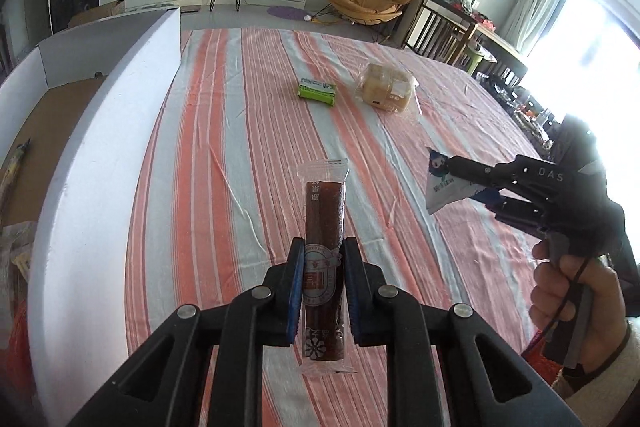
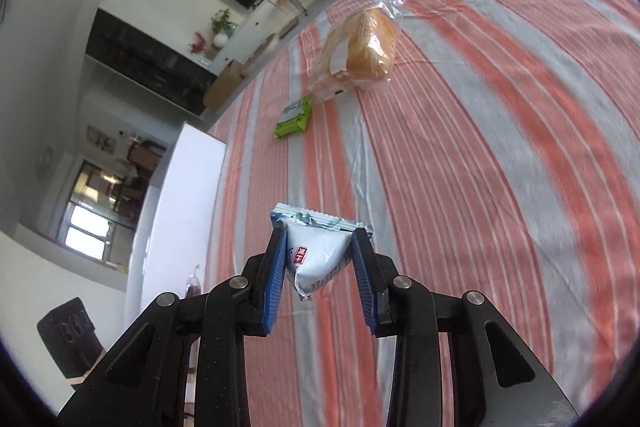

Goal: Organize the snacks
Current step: 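Carry both snacks over the bin and open both grippers to drop them, then bring both grippers back over the bread loaf and green pack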

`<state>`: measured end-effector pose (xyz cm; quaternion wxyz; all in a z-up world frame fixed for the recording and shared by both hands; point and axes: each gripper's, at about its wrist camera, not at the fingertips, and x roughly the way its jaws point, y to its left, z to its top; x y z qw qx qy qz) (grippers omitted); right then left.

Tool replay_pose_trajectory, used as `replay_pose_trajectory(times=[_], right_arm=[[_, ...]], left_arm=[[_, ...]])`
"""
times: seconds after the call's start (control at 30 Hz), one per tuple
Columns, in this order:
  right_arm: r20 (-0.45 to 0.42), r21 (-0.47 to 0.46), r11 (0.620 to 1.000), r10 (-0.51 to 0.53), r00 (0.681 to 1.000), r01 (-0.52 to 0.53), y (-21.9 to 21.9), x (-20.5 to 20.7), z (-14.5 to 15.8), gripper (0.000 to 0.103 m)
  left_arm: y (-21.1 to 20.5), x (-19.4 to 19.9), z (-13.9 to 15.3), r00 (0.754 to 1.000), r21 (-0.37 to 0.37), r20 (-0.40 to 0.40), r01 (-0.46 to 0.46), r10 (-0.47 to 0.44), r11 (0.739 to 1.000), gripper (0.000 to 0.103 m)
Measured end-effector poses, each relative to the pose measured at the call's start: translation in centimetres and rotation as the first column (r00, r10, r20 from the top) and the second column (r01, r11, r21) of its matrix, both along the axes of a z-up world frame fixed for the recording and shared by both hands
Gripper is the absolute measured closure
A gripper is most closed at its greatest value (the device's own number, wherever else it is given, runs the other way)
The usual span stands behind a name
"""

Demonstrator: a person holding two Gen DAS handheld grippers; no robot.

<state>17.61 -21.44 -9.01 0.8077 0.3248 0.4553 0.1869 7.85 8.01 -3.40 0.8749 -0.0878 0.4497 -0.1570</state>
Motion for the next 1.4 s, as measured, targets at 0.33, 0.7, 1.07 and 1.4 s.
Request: replay_pose_trajectory(times=[0.33, 0.7, 1.07, 1.4], right_arm=[[0.142, 0.142, 0.974, 0.156, 0.977, -0.177, 9.7, -1.4, 8.9, 0.069], [0.242, 0.034, 0.895, 0.424, 0.873, -0.444, 28.3, -2.2, 13.7, 0.062], [0.249, -0.576, 0.813, 0.266, 0.931, -0.078, 17.0, -4.2, 4.0, 0.034], [0.221, -0.743, 0.614, -0.147, 0.964, 0.264, 0.2, -7.3, -1.6, 0.034]], left_arm=[[10.7, -4.5, 8.5, 0.976, -0.053, 0.131, -0.170, 0.176, 0.984, 0.085], [24.1, -6.4, 3.4, 0.818, 0.174, 0.093, -0.575, 0.568, 0.800, 0.065], [17.4, -5.0, 3.7, 0.888, 0.238, 0.214, -0.451, 0.407, 0.860, 0.020], [9.6, -2.0, 3.1, 0.937, 0.342, 0.218, -0.336, 0.274, 0.877, 0.016]])
